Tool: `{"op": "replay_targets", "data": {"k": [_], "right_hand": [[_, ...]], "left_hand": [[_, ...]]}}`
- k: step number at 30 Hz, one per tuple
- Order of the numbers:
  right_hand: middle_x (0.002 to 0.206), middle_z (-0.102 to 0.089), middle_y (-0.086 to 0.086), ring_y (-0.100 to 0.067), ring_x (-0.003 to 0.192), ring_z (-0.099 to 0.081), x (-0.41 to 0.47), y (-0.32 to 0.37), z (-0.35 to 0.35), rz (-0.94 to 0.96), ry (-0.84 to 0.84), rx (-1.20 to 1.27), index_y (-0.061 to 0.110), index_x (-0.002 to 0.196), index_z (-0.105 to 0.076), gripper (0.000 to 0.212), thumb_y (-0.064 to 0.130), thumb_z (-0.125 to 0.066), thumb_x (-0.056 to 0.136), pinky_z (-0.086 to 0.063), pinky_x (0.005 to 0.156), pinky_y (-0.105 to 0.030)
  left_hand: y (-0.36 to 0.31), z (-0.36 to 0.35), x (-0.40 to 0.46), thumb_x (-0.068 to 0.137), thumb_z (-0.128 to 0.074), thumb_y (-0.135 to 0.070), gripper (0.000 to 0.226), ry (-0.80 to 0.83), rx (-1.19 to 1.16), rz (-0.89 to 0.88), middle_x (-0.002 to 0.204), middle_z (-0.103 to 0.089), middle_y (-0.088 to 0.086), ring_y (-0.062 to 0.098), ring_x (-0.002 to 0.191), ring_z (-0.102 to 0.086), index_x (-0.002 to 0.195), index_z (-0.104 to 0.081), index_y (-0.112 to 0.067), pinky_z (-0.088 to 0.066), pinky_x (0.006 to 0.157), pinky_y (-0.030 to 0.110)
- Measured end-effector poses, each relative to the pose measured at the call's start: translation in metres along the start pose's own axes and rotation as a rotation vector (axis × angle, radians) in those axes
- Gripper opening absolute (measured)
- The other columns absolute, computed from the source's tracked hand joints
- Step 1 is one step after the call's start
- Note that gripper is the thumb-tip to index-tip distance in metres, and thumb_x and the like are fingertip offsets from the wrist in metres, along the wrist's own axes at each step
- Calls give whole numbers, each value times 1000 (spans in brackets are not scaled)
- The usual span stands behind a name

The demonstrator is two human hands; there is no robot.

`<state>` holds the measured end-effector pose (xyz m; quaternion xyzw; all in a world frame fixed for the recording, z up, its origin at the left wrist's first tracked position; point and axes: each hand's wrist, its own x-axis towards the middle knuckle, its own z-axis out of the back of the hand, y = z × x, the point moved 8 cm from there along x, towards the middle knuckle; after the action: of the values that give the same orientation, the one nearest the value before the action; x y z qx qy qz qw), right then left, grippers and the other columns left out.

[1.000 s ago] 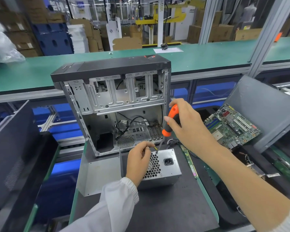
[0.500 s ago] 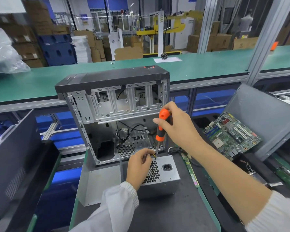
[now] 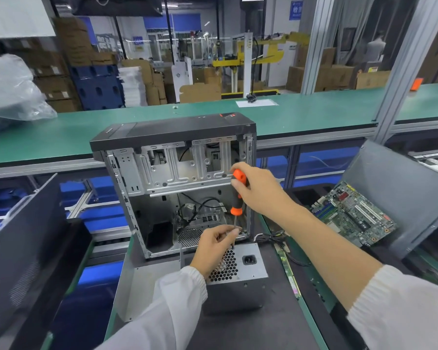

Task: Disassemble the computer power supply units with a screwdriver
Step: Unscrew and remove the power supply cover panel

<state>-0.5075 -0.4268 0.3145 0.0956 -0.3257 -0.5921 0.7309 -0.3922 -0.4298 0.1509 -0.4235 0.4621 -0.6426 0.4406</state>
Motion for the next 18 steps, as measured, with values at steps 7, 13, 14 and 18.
{"op": "replay_targets", "data": {"k": [7,13,14,18], "right_hand": [[98,-51,-2,-19,90,-56,-2,9,2,-44,-271,-41,22,121,-64,41,45,-64,87,-46,76,-29],[105,-66,-1,-15,95,-60,-3,10,3,-9,-245,72,15,110,-67,29,35,-66,88,-47,83,-26],[105,-67,0,-14,95,-59,-3,12,0,7,-206,96,16,111,-67,27,32,-65,90,-45,85,-25],[110,-66,-2,-24,107,-54,0,15,-19,27,13,121,23,123,-60,26,23,-52,98,-40,92,-29]], "left_hand": [[10,2,6,91,-68,-22,13,-71,-20,-8,86,-76,-4,15,88,-70,88,-79,-27,-56,88,39],[18,5,11,85,-75,-23,6,-90,-74,40,79,-75,4,20,79,-68,82,-79,-25,-57,83,37],[20,6,13,84,-76,-23,7,-96,-84,51,74,-74,5,18,72,-65,77,-79,-24,-57,79,33],[27,7,17,80,-79,-24,15,-88,-117,80,55,-49,1,10,56,-41,67,-75,-21,-44,63,18]]}}
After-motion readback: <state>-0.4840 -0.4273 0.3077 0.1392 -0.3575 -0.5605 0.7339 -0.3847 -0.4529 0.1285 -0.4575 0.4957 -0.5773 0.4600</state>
